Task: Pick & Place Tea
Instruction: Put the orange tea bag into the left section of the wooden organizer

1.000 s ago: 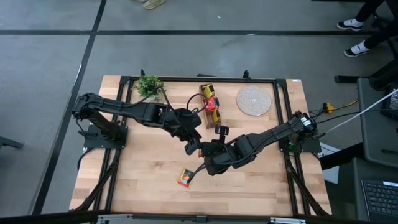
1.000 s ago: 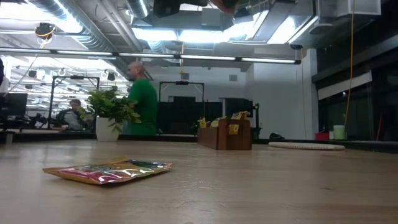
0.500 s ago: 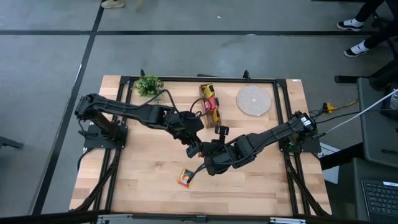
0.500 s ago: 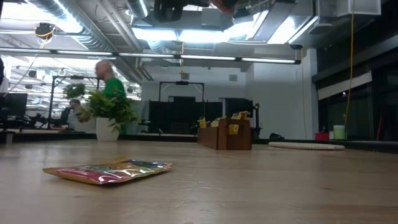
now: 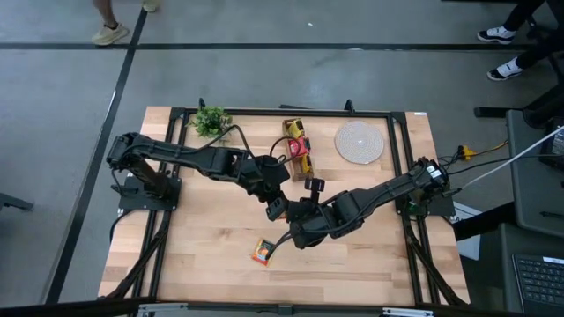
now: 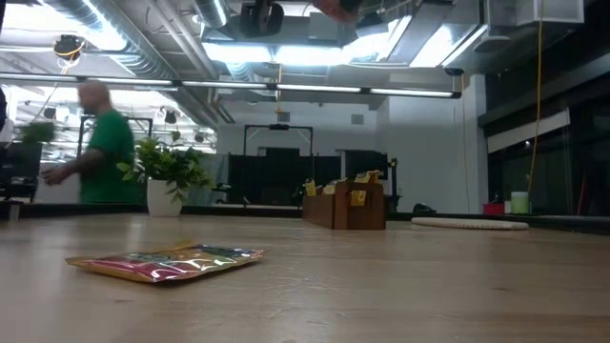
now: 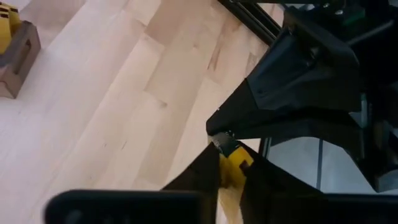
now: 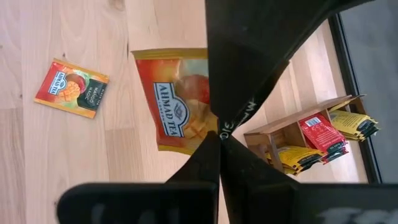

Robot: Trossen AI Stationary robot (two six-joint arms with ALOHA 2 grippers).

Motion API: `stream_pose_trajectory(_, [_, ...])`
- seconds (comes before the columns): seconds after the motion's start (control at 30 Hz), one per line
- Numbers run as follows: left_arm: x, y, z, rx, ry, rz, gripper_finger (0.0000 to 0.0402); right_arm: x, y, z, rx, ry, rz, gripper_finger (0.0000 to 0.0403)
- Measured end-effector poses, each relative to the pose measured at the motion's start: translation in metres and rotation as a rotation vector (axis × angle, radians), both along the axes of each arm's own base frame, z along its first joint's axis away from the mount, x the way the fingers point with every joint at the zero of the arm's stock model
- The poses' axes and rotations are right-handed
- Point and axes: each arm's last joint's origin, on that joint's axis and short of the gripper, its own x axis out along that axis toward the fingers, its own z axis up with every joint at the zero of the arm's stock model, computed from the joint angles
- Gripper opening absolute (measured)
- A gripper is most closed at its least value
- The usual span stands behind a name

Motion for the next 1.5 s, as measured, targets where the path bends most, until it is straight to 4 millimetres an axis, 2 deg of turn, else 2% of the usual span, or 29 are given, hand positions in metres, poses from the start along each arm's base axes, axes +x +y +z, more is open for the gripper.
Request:
stream_pose_trajectory(0.13, [0.000, 0.000, 0.000, 0.003, -0.002, -0.002, 0.0007, 0.000, 0.000, 0.000, 0.003, 0.000, 0.000, 0.0018])
stream_pose_trajectory(0.33, [0.000, -0.001, 0.001, 0.007, -0.007, -0.013, 0.0004, 0.000, 0.000, 0.000, 0.023, 0.008, 0.002, 0.0052])
stream_pose_trajectory(0.63, [-0.002, -0.001, 0.000, 0.019, 0.005, -0.022, 0.0003, -0.008, -0.002, -0.004, 0.081, 0.049, -0.116, 0.0168])
stream_pose_trajectory(0.83, [-0.002, 0.001, -0.001, 0.049, 0.015, 0.011, 0.0005, -0.030, -0.006, -0.008, 0.096, 0.206, -0.298, 0.0224])
stream_pose_trajectory(0.97, [-0.002, 0.004, -0.001, 0.100, 0.016, 0.079, 0.0004, -0.041, 0.006, -0.006, 0.124, 0.218, -0.312, 0.0231])
stream_pose_trajectory(1.13, [-0.003, 0.012, -0.002, 0.166, 0.027, 0.166, 0.0005, -0.050, 0.018, -0.003, 0.144, 0.189, -0.335, 0.0220])
stream_pose_trajectory(1.37, [-0.002, 0.029, -0.001, 0.326, 0.010, 0.382, 0.0006, -0.057, 0.029, -0.002, 0.163, 0.167, -0.345, 0.0200])
stream_pose_trajectory(1.5, [0.006, 0.040, -0.008, 0.364, 0.004, 0.529, 0.0003, -0.058, 0.032, -0.002, 0.178, 0.151, -0.365, 0.0194])
